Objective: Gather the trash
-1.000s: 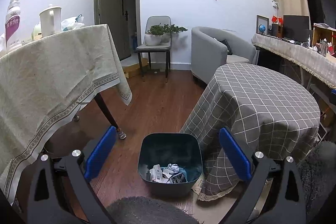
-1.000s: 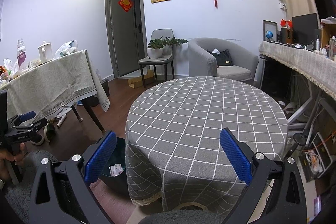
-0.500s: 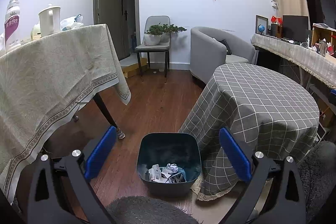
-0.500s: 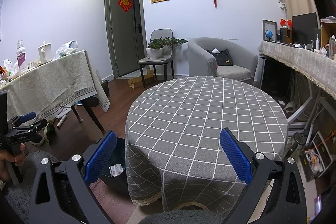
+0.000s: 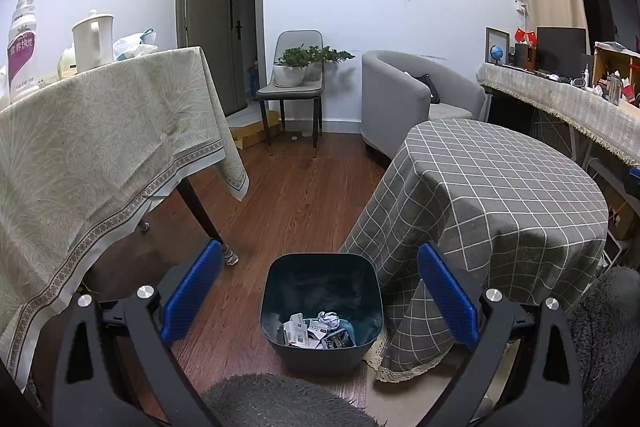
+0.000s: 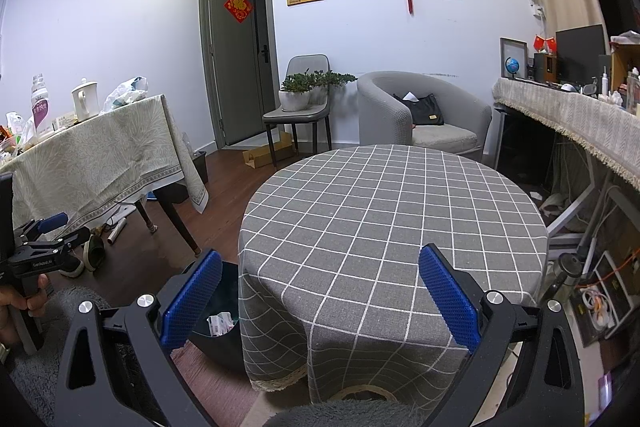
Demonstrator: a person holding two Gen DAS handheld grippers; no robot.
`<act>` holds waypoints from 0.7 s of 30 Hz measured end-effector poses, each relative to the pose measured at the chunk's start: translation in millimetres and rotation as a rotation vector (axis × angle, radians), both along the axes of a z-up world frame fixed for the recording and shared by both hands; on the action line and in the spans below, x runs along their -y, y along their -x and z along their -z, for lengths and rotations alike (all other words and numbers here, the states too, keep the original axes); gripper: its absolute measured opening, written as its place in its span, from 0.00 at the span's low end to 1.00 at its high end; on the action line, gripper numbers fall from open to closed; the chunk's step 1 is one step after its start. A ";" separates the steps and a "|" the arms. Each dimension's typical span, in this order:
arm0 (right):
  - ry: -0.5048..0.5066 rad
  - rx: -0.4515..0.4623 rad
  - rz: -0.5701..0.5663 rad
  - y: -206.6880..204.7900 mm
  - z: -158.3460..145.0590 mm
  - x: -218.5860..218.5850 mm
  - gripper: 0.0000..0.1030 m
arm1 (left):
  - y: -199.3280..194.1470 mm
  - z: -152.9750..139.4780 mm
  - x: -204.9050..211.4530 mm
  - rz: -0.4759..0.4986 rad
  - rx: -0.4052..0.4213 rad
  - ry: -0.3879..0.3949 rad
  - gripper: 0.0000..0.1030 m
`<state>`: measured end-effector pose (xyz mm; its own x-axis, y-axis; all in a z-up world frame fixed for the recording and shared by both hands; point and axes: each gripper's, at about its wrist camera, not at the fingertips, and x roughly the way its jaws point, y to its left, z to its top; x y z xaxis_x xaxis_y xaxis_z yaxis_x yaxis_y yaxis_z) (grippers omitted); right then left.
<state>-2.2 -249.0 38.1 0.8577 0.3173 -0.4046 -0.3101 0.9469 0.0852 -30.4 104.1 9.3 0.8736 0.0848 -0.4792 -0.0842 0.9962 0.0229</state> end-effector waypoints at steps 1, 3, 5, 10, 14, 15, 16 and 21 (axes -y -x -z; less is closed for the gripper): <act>0.000 0.000 0.000 -0.1 -0.1 0.0 0.97 | 0.0 0.0 0.0 0.000 0.000 0.000 0.97; 0.000 0.000 0.000 -0.3 -0.1 -0.1 0.97 | -0.1 0.1 0.1 0.000 0.000 0.000 0.97; 0.001 0.000 0.000 0.1 -0.2 -0.1 0.97 | 0.0 0.0 0.1 0.000 0.000 -0.001 0.97; 0.000 0.000 0.000 -0.2 -0.5 -0.3 0.97 | 0.1 0.2 0.4 0.000 -0.001 -0.001 0.97; 0.000 0.000 0.000 -0.2 -0.7 -0.4 0.97 | -0.3 0.2 -0.3 0.001 -0.002 0.001 0.97; 0.000 -0.001 0.000 0.2 -0.7 -0.3 0.97 | -0.4 0.2 -0.3 0.001 -0.002 0.002 0.97; 0.000 -0.001 0.000 0.0 -0.7 -0.4 0.97 | -0.5 0.3 -0.2 0.002 -0.002 0.002 0.97; 0.001 -0.001 0.000 -0.1 -1.0 -0.5 0.97 | -1.7 2.5 -1.6 0.007 -0.006 0.003 0.97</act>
<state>-2.1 -248.6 39.1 0.8574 0.3169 -0.4055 -0.3099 0.9470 0.0850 -28.7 105.7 6.7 0.8715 0.0771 -0.4843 -0.0766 0.9968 0.0208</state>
